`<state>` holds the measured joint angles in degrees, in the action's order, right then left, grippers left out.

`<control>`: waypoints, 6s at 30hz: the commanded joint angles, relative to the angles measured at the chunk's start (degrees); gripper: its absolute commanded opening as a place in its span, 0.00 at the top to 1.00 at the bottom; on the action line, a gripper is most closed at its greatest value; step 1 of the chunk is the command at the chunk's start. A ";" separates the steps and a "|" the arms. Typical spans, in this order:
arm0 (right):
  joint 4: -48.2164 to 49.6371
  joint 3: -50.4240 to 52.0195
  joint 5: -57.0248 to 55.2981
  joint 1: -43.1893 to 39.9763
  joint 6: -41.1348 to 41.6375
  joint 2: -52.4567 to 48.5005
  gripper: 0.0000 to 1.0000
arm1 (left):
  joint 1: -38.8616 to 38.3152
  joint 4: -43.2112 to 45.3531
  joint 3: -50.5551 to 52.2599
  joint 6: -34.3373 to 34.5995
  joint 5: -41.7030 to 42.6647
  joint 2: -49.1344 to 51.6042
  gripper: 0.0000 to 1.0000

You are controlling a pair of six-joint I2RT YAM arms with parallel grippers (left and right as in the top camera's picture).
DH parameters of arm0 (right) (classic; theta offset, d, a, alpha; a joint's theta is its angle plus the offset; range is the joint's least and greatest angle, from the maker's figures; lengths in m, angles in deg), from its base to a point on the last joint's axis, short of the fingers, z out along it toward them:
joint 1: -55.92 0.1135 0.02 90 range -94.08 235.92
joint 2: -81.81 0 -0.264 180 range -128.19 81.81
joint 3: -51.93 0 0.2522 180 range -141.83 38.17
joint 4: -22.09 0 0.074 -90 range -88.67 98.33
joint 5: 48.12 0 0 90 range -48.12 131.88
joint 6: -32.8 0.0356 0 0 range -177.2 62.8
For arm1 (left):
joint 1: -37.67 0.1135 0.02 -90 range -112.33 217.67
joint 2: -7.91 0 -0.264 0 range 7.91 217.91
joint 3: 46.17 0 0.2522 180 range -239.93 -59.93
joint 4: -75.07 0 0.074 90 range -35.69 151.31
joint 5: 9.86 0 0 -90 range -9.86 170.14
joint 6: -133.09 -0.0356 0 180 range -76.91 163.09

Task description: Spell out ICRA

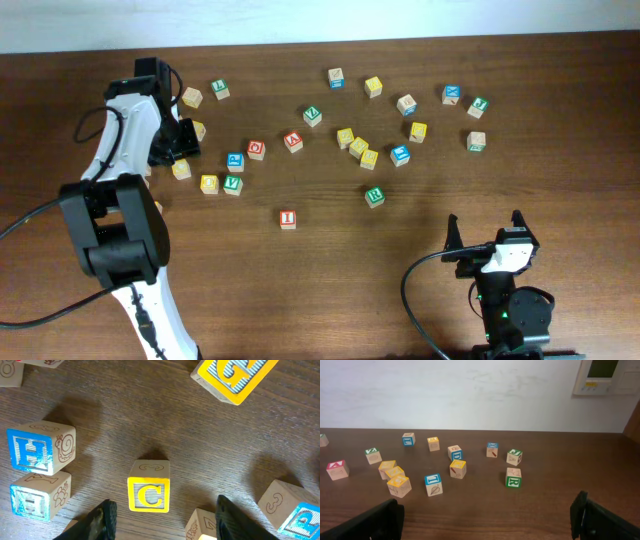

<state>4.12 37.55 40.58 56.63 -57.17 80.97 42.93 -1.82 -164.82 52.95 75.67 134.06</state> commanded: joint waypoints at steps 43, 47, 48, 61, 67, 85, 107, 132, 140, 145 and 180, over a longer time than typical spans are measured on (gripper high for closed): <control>-0.35 0.31 -0.68 -0.42 0.20 0.37 0.02 | -1.31 -23.85 -27.47 -0.81 19.47 5.25 0.78; -0.33 0.31 -0.68 -0.42 0.20 0.37 0.02 | -9.38 -28.96 -27.28 -0.76 20.15 5.27 0.78; -0.35 0.31 -0.68 -0.42 0.17 0.37 0.02 | -11.65 -29.29 -27.10 -0.74 20.15 5.27 0.77; -0.35 0.31 -0.68 -0.39 0.17 0.37 0.01 | -34.29 -17.51 -4.87 11.63 13.84 5.33 0.78; -0.35 0.31 -0.68 -0.42 0.20 0.37 0.02 | -34.73 -10.99 2.12 14.95 10.60 5.33 0.74; -0.35 0.31 -0.68 -0.42 0.20 0.37 0.02 | -36.11 -13.53 2.14 14.95 11.04 5.33 0.74; -0.35 0.31 -0.68 -0.42 0.20 0.37 0.02 | -34.45 -12.61 1.92 16.24 11.08 5.31 0.68; -0.35 0.31 -0.68 -0.42 0.20 0.37 0.02 | -23.76 -28.26 -31.65 13.84 0.07 5.31 0.19; -0.33 0.31 -0.68 -0.42 0.20 0.37 0.02 | -13.66 -26.05 -30.99 14.12 0.15 5.33 0.01; -0.35 0.31 -0.68 -0.42 0.20 0.37 0.02 | -12.74 -28.44 -30.91 12.94 0.09 5.38 0.01; -0.35 0.31 -0.68 -0.42 0.20 0.37 0.02 | -4.33 -26.82 -30.91 16.26 2.56 8.66 0.01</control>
<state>4.12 37.55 40.58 56.63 -57.17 80.91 38.45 -28.10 -195.68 68.28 79.06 140.00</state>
